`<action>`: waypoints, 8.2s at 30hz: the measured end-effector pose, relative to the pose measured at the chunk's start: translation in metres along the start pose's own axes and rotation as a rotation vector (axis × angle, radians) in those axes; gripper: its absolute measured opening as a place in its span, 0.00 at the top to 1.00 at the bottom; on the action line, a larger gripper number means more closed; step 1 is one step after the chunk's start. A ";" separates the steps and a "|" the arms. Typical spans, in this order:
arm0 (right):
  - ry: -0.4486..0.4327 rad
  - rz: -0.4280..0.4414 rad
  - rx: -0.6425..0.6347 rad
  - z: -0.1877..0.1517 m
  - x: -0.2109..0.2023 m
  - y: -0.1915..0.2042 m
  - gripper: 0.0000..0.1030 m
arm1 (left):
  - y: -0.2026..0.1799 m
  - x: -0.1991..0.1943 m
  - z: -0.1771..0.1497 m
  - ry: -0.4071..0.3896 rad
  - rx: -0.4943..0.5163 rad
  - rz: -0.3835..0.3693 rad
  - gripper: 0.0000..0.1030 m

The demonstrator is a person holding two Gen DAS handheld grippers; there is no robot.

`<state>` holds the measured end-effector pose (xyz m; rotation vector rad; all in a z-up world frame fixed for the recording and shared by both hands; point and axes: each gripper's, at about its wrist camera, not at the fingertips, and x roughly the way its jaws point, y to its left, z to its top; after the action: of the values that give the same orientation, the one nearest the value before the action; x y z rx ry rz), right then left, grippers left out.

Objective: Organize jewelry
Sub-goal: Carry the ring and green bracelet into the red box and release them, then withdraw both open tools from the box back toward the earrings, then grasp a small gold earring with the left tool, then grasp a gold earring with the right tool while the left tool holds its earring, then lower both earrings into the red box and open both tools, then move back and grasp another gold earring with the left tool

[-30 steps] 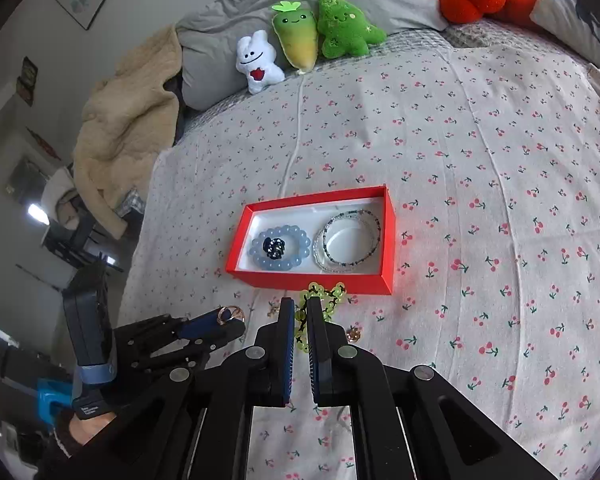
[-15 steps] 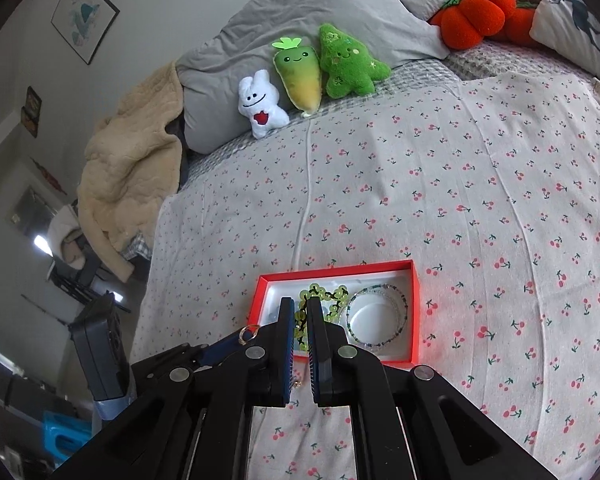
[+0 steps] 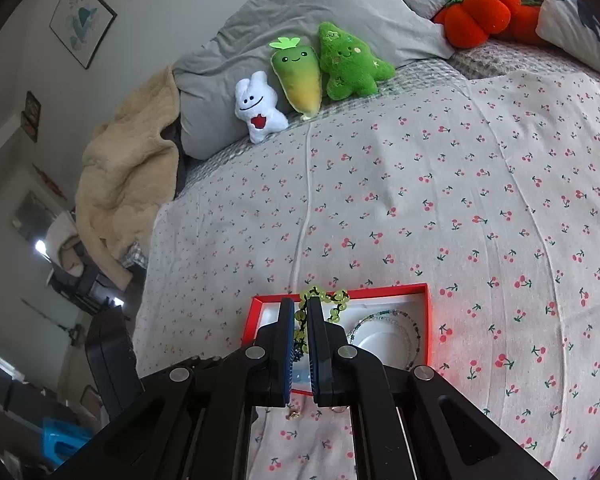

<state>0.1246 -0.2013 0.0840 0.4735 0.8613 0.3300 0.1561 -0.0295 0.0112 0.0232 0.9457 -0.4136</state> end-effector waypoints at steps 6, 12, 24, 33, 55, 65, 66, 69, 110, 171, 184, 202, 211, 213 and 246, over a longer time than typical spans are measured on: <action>0.034 -0.074 0.000 -0.003 0.014 -0.012 0.94 | 0.003 0.003 0.002 -0.004 -0.014 0.010 0.75; 0.089 -0.181 -0.028 -0.011 0.027 -0.022 0.94 | 0.005 0.004 0.003 -0.004 -0.017 0.015 0.75; 0.115 -0.225 -0.043 -0.014 0.023 -0.026 0.87 | -0.001 -0.006 0.001 0.008 -0.014 -0.009 0.66; 0.106 -0.215 -0.092 -0.019 -0.003 -0.016 0.86 | -0.011 -0.043 -0.011 -0.030 -0.033 -0.017 0.35; 0.184 -0.269 -0.189 -0.071 -0.019 -0.010 0.27 | 0.015 -0.046 -0.074 0.127 -0.115 0.101 0.09; 0.226 -0.319 -0.222 -0.089 -0.015 -0.024 0.20 | 0.024 -0.037 -0.094 0.161 -0.085 0.127 0.09; 0.233 -0.325 -0.221 -0.092 -0.014 -0.027 0.20 | 0.025 -0.034 -0.097 0.169 -0.082 0.132 0.09; 0.256 -0.348 -0.224 -0.099 -0.010 -0.035 0.20 | 0.031 -0.028 -0.105 0.193 -0.081 0.140 0.09; 0.353 -0.397 -0.303 -0.132 0.019 -0.048 0.17 | -0.013 0.017 -0.073 0.088 0.119 -0.042 0.92; 0.293 -0.221 -0.011 -0.086 0.004 -0.038 0.87 | 0.023 -0.052 -0.069 0.089 -0.104 -0.114 0.94; 0.200 -0.174 0.034 -0.053 -0.003 -0.019 0.87 | 0.019 -0.055 -0.023 0.039 -0.170 -0.183 0.94; 0.206 -0.167 0.090 -0.036 0.020 -0.035 0.87 | 0.036 0.003 0.010 0.070 -0.267 -0.134 0.94; 0.202 -0.156 0.080 -0.032 0.023 -0.035 0.87 | 0.031 -0.017 0.008 0.038 -0.227 -0.098 0.86; 0.199 -0.156 0.072 -0.031 0.024 -0.032 0.87 | 0.029 -0.026 0.003 0.032 -0.201 -0.070 0.80; 0.146 -0.194 -0.051 -0.019 0.026 -0.014 0.77 | 0.022 -0.039 -0.055 0.143 -0.109 0.053 0.27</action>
<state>0.1262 -0.1962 0.0494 0.3180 1.0304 0.2090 0.1012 0.0149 0.0062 -0.0219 1.1049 -0.3133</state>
